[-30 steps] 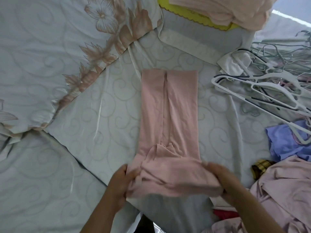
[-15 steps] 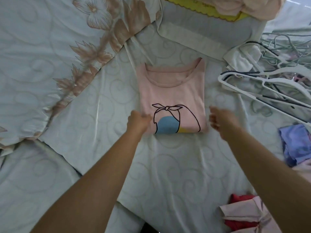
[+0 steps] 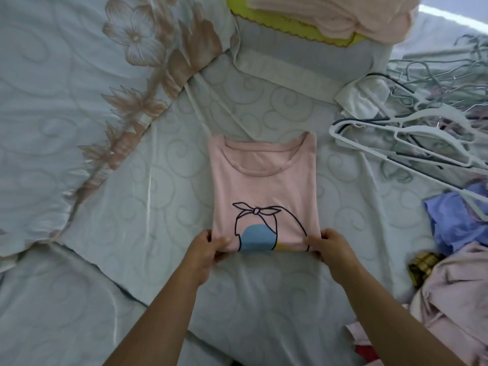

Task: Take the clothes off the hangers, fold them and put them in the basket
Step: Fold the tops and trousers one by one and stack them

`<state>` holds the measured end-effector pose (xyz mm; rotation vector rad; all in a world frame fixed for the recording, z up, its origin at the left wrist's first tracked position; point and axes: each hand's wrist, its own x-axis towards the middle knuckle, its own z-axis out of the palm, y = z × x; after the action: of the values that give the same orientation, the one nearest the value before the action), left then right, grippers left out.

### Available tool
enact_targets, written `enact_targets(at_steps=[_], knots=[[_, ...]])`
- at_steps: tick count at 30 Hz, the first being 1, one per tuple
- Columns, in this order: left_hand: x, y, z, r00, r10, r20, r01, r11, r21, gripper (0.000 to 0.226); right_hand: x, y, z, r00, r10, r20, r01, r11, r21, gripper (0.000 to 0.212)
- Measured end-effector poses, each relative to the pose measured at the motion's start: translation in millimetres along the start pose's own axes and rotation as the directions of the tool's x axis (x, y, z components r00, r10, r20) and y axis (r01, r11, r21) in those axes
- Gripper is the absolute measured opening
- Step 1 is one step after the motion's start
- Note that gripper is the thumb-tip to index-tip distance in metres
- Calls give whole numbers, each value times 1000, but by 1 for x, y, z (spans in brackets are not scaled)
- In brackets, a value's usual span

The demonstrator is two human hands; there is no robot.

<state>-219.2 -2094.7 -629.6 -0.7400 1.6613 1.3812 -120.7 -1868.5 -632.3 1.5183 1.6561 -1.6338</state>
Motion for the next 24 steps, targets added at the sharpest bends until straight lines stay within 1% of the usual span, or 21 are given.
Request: enact_targets(at_steps=[1,3,5,6,8,9,11,13,14,15,16,17,18,20,22,24], knots=[[-2,-3,-2,1000,-17,11,17,1000,4,11,-4,4,1,1000,-3,11,3,1000,22,10],[3,-4,-5,1000,-5,1,5,999,47,12,-5,5,3,1000,-29,4,29,994,107,16],[13,4,-6,998,25,-53,-18,992,122,28,1,-2,8,999,-47,-12,49,984,171,20],[20,7,-5,997,39,-69,-28,986,162,34,5,-7,10,999,-50,-19,53,986,161,20],[27,12,-2,996,66,-58,-56,985,161,31,10,-13,15,999,-33,-37,38,989,145,21],[28,13,0,996,71,-45,-65,991,121,26,11,-12,17,999,-11,-33,17,986,165,23],[20,11,2,999,43,-23,-44,999,-29,21,5,-5,18,999,54,1,-53,970,237,22],[3,8,-3,998,18,54,-8,983,-184,21,-11,3,18,993,108,52,-118,946,303,18],[-5,5,-7,993,13,114,14,972,-236,30,-18,8,17,990,121,76,-139,932,333,19],[-12,3,-10,985,7,172,39,963,-267,50,-25,13,15,987,128,94,-154,918,365,22],[-18,2,-14,978,-12,206,67,963,-261,71,-32,17,14,986,128,110,-161,905,394,26],[-23,0,-17,974,-32,225,91,961,-259,82,-38,20,12,985,119,125,-161,890,427,29],[-27,-2,-18,972,-42,233,105,957,-269,78,-44,22,10,986,99,137,-152,873,463,30],[-36,-2,-15,974,-37,224,104,950,-294,49,-54,26,5,986,50,159,-130,826,548,30],[-51,2,-7,980,-1,198,56,960,-273,26,-65,30,-2,984,7,178,-121,758,641,29],[-68,4,3,977,63,204,-9,967,-254,22,-75,34,-13,984,-17,177,-110,722,683,29]])
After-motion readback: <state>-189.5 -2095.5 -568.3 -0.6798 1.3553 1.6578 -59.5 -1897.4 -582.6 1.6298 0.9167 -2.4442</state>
